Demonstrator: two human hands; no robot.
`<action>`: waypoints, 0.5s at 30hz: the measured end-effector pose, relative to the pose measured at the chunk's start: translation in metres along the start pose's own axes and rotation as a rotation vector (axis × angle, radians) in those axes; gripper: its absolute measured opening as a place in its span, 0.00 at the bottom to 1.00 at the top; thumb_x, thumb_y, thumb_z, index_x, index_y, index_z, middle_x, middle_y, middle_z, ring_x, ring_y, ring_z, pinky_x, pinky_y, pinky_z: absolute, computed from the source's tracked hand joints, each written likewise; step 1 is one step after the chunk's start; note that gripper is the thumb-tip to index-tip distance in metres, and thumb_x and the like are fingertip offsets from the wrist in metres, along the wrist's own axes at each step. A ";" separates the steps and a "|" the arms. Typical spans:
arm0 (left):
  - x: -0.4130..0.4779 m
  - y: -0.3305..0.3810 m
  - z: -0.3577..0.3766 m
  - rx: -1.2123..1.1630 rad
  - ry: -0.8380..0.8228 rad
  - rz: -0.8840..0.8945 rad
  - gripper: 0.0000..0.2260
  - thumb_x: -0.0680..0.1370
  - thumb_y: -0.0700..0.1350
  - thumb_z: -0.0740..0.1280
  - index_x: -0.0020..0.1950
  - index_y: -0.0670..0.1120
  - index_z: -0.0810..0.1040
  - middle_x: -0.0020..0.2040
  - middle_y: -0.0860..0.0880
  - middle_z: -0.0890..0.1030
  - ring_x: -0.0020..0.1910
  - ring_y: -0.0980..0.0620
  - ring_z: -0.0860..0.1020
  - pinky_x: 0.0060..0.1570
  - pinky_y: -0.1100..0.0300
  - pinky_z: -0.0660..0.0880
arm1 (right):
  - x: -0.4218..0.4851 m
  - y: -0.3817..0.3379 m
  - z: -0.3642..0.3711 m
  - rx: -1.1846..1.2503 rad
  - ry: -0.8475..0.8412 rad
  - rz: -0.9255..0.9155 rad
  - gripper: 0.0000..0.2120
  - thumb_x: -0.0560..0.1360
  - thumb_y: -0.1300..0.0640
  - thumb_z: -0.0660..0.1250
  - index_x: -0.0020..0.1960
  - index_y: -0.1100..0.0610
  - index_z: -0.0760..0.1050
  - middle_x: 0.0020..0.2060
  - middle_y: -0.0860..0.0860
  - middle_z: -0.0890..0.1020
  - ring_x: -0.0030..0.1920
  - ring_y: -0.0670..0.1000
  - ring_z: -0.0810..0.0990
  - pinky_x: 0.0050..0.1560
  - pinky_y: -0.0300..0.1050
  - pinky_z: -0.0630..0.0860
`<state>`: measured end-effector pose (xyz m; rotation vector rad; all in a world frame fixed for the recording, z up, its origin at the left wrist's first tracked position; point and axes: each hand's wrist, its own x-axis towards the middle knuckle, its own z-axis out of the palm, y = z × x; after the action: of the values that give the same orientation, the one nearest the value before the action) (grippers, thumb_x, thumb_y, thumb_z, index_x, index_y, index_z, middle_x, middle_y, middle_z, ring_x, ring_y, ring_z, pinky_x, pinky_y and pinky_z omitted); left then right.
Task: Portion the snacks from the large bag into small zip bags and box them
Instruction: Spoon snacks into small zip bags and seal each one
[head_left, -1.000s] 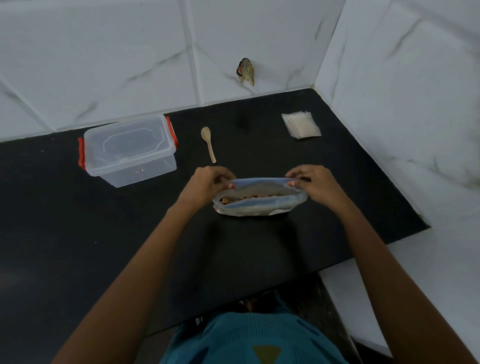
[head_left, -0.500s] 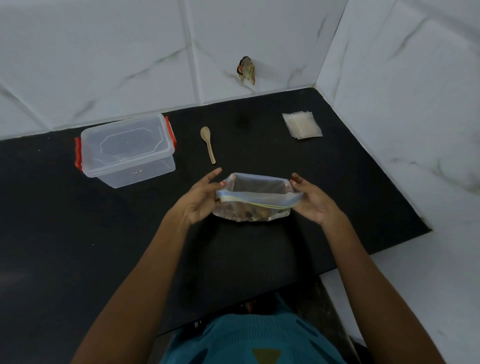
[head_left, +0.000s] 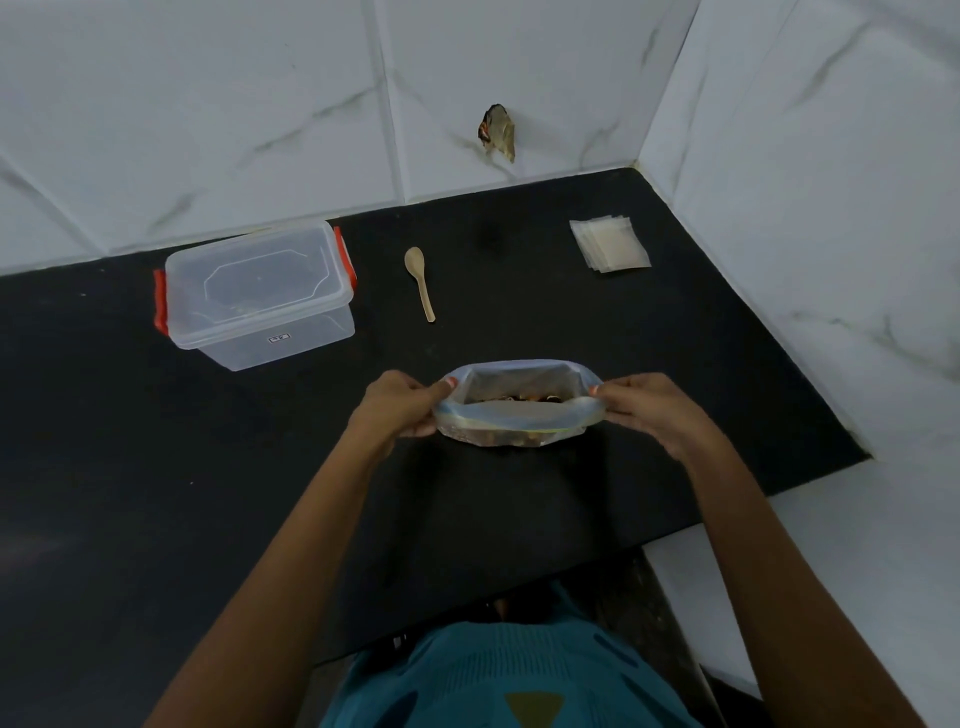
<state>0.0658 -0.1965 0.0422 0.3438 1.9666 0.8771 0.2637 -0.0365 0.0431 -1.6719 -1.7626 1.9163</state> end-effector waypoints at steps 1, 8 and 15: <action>-0.001 -0.002 0.001 0.006 0.020 0.011 0.10 0.77 0.49 0.65 0.46 0.42 0.76 0.40 0.46 0.79 0.34 0.56 0.77 0.26 0.70 0.74 | -0.002 0.000 0.000 -0.105 0.054 -0.004 0.05 0.74 0.57 0.67 0.48 0.59 0.75 0.46 0.53 0.79 0.48 0.48 0.78 0.46 0.40 0.75; -0.008 -0.006 0.005 -0.415 -0.066 -0.123 0.08 0.77 0.43 0.65 0.54 0.41 0.76 0.46 0.44 0.79 0.43 0.52 0.79 0.38 0.60 0.77 | -0.010 0.002 -0.001 0.139 0.001 0.125 0.02 0.75 0.61 0.66 0.46 0.60 0.76 0.41 0.55 0.80 0.42 0.49 0.79 0.43 0.40 0.77; -0.005 -0.015 0.006 -1.016 -0.247 -0.259 0.06 0.77 0.46 0.64 0.45 0.44 0.76 0.38 0.47 0.80 0.43 0.52 0.76 0.44 0.61 0.72 | -0.003 0.016 0.001 0.728 -0.225 0.233 0.03 0.69 0.63 0.69 0.41 0.59 0.76 0.42 0.52 0.80 0.44 0.49 0.79 0.40 0.41 0.80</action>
<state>0.0750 -0.2076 0.0331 -0.3718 1.1039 1.4350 0.2742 -0.0450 0.0332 -1.4535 -0.7375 2.4944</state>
